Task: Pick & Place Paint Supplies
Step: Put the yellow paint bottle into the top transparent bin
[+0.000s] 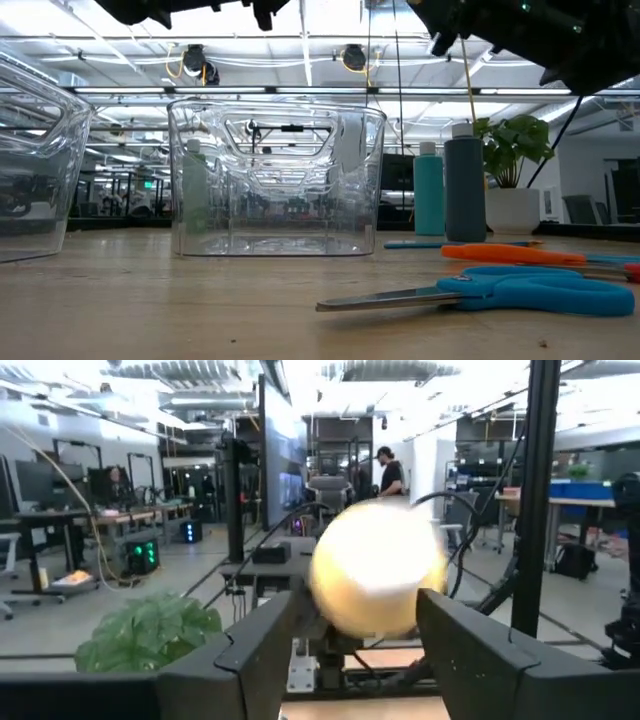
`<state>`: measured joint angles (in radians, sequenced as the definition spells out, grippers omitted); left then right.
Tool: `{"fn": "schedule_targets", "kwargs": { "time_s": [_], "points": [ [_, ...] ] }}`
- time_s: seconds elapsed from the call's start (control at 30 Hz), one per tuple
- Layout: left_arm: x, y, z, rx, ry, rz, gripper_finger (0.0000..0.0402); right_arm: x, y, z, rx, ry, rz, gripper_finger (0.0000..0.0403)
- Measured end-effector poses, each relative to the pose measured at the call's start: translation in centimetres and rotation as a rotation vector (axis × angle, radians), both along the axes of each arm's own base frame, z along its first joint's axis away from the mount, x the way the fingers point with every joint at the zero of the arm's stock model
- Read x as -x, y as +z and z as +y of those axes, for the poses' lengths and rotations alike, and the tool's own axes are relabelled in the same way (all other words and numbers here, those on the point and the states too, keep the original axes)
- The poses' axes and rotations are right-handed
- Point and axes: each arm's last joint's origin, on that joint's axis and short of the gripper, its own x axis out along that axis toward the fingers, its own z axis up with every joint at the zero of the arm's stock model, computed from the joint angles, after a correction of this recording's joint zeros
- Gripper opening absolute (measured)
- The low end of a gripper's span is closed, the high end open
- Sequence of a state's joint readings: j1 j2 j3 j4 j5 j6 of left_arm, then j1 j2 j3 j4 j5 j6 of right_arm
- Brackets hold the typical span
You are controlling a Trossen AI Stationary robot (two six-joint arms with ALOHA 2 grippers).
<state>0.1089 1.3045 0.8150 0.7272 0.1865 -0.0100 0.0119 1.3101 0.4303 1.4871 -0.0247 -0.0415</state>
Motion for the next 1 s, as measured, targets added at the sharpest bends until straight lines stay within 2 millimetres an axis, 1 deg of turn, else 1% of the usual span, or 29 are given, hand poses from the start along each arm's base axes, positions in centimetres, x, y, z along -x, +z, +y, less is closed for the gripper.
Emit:
{"fn": "schedule_targets", "kwargs": {
  "time_s": [0.17,0.33,0.43,0.6,0.7,0.83,0.93,1.0],
  "points": [
    [-0.1,0.6,0.0,-0.030,0.000,-0.101,0.0197,-1.1,0.7,0.4,0.036,-0.034,-0.032,0.0191],
    [0.0,0.9,0.0,-0.030,0.005,-0.146,0.0198,-1.3,1.0,0.4,0.060,-0.071,-0.068,0.0191],
    [0.3,1.5,0.0,-0.034,0.007,-0.201,0.0199,-1.3,1.2,0.4,0.071,-0.083,-0.085,0.0191],
    [0.4,1.8,-0.2,-0.040,0.004,-0.244,0.0200,-1.8,2.0,0.4,0.083,-0.091,-0.097,0.0191],
    [0.4,2.2,-0.2,-0.009,-0.008,-0.246,0.0215,-2.4,2.5,0.4,0.106,-0.105,-0.086,0.0191],
    [0.2,2.7,-0.2,0.008,0.004,-0.235,0.0252,-3.0,3.1,0.4,0.130,-0.119,-0.065,0.0191],
    [0.2,2.8,-0.2,-0.009,0.014,-0.240,0.0275,-3.1,3.3,0.4,0.143,-0.127,-0.069,0.0191],
    [0.2,2.9,-0.2,-0.022,0.020,-0.245,0.0280,-3.1,3.4,0.4,0.148,-0.131,-0.072,0.0191]
  ]
}}
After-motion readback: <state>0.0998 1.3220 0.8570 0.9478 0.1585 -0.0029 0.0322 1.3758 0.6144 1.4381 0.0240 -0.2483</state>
